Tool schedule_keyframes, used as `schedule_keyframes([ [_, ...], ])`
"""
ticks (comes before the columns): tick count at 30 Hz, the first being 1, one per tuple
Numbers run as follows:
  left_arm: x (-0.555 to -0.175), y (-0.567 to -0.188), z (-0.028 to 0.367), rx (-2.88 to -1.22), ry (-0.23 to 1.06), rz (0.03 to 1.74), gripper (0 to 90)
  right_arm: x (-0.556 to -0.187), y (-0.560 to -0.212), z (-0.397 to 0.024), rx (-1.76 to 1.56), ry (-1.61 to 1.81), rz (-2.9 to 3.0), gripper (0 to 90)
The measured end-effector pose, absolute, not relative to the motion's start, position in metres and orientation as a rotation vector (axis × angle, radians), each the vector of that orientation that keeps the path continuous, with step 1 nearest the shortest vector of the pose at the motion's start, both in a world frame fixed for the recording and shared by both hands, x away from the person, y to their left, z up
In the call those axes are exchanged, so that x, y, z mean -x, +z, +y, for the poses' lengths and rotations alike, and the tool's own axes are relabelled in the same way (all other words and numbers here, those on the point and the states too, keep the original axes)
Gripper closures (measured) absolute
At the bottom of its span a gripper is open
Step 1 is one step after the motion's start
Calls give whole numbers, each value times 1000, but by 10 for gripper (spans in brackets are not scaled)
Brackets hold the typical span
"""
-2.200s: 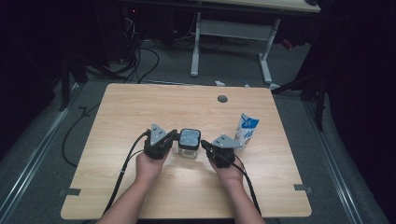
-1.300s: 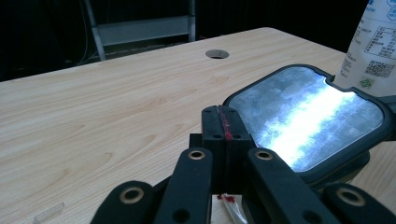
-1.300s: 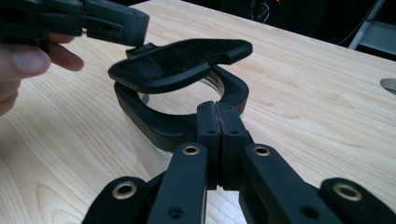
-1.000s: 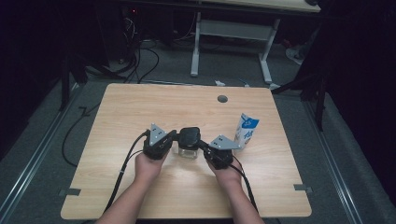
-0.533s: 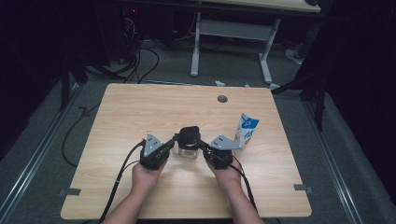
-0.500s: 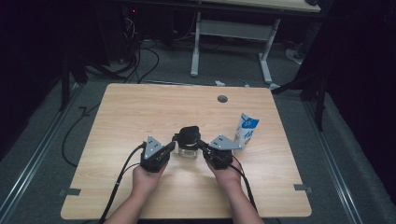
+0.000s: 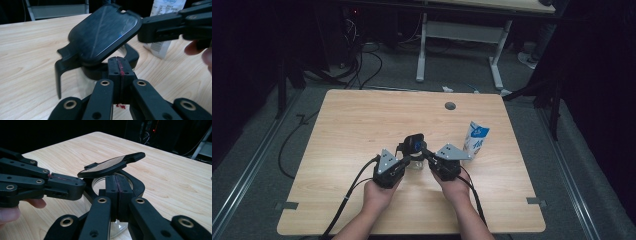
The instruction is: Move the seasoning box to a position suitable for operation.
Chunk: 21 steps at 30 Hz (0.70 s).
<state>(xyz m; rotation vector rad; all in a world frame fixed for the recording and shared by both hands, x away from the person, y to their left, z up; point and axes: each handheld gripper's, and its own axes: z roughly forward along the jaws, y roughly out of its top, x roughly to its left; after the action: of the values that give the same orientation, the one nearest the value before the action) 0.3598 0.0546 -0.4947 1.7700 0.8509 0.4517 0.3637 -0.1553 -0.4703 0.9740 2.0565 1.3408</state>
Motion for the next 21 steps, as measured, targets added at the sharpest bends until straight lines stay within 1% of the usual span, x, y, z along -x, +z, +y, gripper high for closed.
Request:
schedule_keyframes([
  [7,-363,-493,44,-1770,454,846,899,-363,-470,-156,-977,1350,2055,894],
  [21,-363,-489,48,-1740,485,858,899,-367,-483,-156,-1009,1309,2087,895],
])
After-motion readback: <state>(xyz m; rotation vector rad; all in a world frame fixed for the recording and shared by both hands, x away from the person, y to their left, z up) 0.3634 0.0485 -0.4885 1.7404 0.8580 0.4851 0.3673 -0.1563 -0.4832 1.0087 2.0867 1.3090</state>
